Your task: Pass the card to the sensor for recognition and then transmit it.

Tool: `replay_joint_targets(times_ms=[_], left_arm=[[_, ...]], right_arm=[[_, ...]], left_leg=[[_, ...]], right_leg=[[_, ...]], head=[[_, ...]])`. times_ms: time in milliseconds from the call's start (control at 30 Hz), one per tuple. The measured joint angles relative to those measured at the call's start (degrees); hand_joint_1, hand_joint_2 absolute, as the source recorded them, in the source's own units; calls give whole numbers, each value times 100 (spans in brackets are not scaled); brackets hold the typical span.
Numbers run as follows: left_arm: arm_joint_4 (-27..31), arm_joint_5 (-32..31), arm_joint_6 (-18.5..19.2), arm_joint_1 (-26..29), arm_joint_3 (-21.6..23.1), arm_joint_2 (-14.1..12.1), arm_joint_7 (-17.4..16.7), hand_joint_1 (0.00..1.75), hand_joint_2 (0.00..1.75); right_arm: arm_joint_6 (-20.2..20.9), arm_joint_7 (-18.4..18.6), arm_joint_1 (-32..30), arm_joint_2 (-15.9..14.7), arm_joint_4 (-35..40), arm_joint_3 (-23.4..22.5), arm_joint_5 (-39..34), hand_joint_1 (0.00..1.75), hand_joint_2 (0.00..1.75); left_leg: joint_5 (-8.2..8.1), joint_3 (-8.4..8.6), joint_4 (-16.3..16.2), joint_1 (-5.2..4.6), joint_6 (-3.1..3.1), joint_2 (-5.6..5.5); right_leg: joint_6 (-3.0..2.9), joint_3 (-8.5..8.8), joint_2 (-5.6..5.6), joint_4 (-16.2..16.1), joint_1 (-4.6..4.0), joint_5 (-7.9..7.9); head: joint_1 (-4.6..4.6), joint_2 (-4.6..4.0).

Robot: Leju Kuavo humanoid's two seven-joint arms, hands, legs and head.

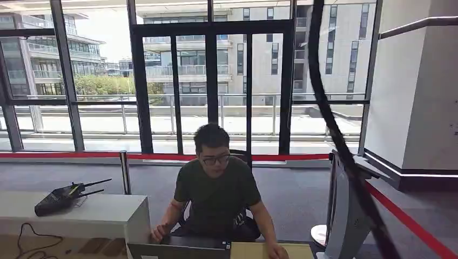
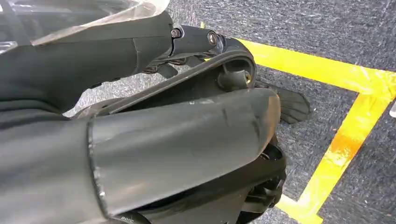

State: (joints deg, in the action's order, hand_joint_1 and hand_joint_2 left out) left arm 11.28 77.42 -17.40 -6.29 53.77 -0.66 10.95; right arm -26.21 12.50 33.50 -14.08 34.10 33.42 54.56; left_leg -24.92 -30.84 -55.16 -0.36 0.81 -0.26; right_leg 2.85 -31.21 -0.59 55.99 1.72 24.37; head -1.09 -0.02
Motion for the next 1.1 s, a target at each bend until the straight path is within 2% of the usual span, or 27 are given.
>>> replay_joint_targets(times_ms=[567,800,933,1100], left_arm=[[0,-22,20,1,0,-7,-11,0,0],[0,-72,125,1,0,-9,-33,0,0],[0,-96,127,-2,9,-7,-63,0,0],[0,-114,122,-1,42,13,-81,0,0]], right_arm=[[35,-2,122,31,9,18,157,175,175],[562,48,650,112,551,83,525,175,175],[1208,288,1107,207,1061,164,730,175,175],[1355,308,1313,236,1445,243,798,175,175]], left_leg=[[1,-3,0,-1,0,0],[3,-7,0,0,-3,2],[4,-4,0,2,-4,4],[3,-6,0,3,-3,3]], right_leg=[[-2,1,0,2,0,-3],[0,-1,2,6,0,-5],[-1,-8,4,6,-2,-6],[-1,-7,4,5,-3,-6]], head=[[-2,0],[-2,0],[0,0],[-2,0]])
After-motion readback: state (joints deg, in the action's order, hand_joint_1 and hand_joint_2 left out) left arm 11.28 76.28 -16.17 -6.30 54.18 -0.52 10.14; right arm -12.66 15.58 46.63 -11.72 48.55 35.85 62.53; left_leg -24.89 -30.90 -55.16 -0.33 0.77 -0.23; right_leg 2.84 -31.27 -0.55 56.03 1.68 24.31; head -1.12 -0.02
